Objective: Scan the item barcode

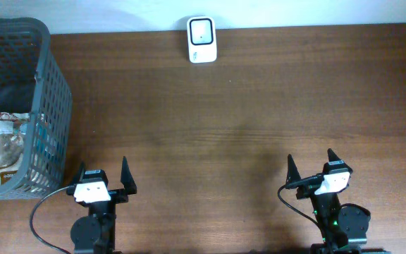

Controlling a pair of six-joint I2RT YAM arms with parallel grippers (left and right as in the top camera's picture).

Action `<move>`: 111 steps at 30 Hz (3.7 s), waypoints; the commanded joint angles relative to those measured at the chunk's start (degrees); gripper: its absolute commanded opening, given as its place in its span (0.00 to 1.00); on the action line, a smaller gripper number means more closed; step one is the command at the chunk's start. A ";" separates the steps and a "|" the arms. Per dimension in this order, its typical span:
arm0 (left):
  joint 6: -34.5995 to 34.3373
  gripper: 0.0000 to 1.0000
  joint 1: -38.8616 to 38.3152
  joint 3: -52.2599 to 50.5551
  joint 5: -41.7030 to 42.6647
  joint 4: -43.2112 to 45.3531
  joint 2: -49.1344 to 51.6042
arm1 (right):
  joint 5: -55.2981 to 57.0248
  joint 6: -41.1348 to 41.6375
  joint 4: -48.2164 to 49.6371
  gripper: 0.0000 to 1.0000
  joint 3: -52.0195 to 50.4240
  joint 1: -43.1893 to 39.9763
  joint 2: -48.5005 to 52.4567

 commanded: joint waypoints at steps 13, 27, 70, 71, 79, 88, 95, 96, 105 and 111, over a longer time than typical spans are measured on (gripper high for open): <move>-0.35 0.99 0.35 -0.24 -0.83 0.09 -0.35 | 0.33 0.00 0.02 0.98 -0.57 0.04 -0.50; -0.35 0.99 0.35 -0.24 -0.83 0.07 -0.35 | 0.33 0.02 0.02 0.98 -0.57 0.04 -0.48; -0.35 0.99 0.35 -0.24 -0.83 0.07 -0.35 | 0.33 0.02 0.02 0.98 -0.57 0.04 -0.48; -0.35 0.99 0.35 -0.24 -0.83 0.07 -0.35 | 0.33 0.00 0.02 0.98 -0.57 0.04 -0.48; -2.32 0.99 0.28 -0.22 5.25 -0.04 -0.35 | 0.33 0.00 0.02 0.98 -0.57 0.04 -0.48; -2.29 0.99 0.28 -0.22 44.83 13.03 -0.35 | 0.33 0.00 0.02 0.98 -0.57 0.04 -0.48; -0.94 0.99 0.35 1.44 48.19 26.95 -0.35 | 0.33 0.00 0.02 0.98 -0.57 0.04 -0.48; 0.02 0.99 0.35 2.47 48.17 26.69 -0.35 | 0.33 0.02 0.02 0.98 -0.57 0.04 -0.48; 8.59 0.99 0.35 26.82 30.23 0.15 10.29 | 0.33 0.02 0.02 0.98 -0.57 0.04 -0.48; 10.05 0.99 0.33 45.64 34.97 -19.15 27.98 | 0.33 0.00 0.02 0.98 -0.57 0.04 -0.48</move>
